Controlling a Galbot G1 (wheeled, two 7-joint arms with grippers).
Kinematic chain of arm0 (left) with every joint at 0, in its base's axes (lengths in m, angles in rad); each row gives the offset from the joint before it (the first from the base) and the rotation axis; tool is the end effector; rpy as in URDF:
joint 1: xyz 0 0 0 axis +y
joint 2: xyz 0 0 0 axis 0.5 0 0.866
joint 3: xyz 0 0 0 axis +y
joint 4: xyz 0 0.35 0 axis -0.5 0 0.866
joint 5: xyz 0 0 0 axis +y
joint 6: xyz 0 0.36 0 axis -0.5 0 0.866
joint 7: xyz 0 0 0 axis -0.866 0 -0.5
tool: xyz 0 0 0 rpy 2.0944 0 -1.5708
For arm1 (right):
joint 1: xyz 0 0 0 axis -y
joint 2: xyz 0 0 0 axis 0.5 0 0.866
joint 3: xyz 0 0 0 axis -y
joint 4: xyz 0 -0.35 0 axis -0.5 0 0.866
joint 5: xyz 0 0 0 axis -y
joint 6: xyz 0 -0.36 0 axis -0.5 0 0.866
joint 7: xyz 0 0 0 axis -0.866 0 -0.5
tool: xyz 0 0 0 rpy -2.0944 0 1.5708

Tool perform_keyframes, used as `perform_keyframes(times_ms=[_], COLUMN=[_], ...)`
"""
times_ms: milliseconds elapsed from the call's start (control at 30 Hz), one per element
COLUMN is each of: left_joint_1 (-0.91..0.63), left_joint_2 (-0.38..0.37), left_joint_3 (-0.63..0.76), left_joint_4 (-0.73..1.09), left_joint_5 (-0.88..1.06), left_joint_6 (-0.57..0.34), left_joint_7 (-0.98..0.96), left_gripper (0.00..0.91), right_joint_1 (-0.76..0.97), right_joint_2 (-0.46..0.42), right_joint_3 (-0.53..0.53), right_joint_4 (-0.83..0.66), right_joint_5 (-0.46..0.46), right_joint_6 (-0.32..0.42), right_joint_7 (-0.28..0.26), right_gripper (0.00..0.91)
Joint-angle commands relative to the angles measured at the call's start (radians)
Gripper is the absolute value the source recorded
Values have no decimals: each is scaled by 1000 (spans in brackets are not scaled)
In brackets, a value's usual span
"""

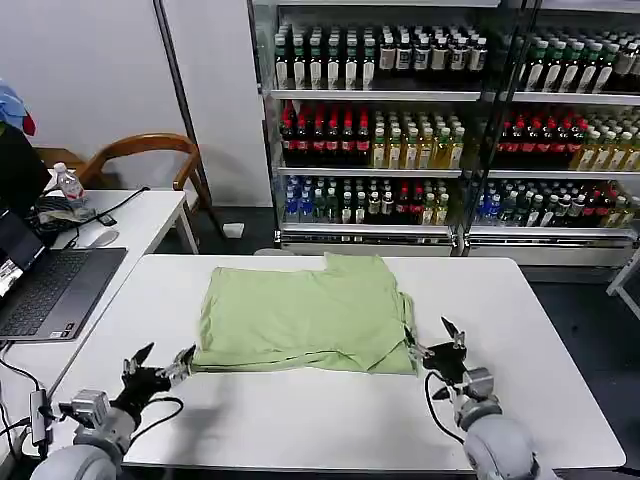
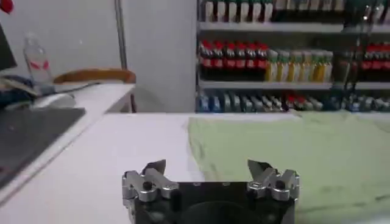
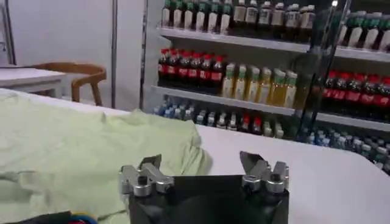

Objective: Fold and organize the clothes.

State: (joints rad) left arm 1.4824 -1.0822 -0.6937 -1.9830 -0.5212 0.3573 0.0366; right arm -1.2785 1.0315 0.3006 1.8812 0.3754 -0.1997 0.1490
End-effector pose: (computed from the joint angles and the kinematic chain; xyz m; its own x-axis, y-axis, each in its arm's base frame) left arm 0.2292 0.1459 -0.2780 -0.9351 0.0873 0.3435 0.0854 0.9961 -0.0207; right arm 0.2693 -0.0582 -0.3150 -0.9546 -0.1696 0.2448 -0.2023 0.9725 -0.1150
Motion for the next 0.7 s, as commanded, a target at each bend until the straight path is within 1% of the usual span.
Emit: perform_keyframes(times_ms=[33,133,300,433,600,700], left_joint_1=[45,18,7,2,-39,-79], left_joint_2=[2,10,39,40,48,47], left_joint_3=[27,32,30,35,48,56], left_joint_4=[44,77,84,95,125,148], left_joint_5=[8,-10,-15,-13,-23,-117], left_joint_6=[65,65,85,78,72,47], left_joint_7=[5,-20,23,40,29,31], left_gripper=[907,907,907,907,907,907], right_joint_1=[-147,-148,-135,-117,-91,-83], right_joint_2=[-14,-2,20,38,52,59], right_joint_3=[39,21,2,-7,-23,-33], right_joint_4=[98,89,91,77,59,53], right_joint_5=[-7,-21,-25,-32,-31,-27], right_joint_6=[2,3,-1,-3,-8,-6], right_joint_7=[-2,-9,-14,-18,-16,-14], right_gripper=[907,907,907,907,907,907])
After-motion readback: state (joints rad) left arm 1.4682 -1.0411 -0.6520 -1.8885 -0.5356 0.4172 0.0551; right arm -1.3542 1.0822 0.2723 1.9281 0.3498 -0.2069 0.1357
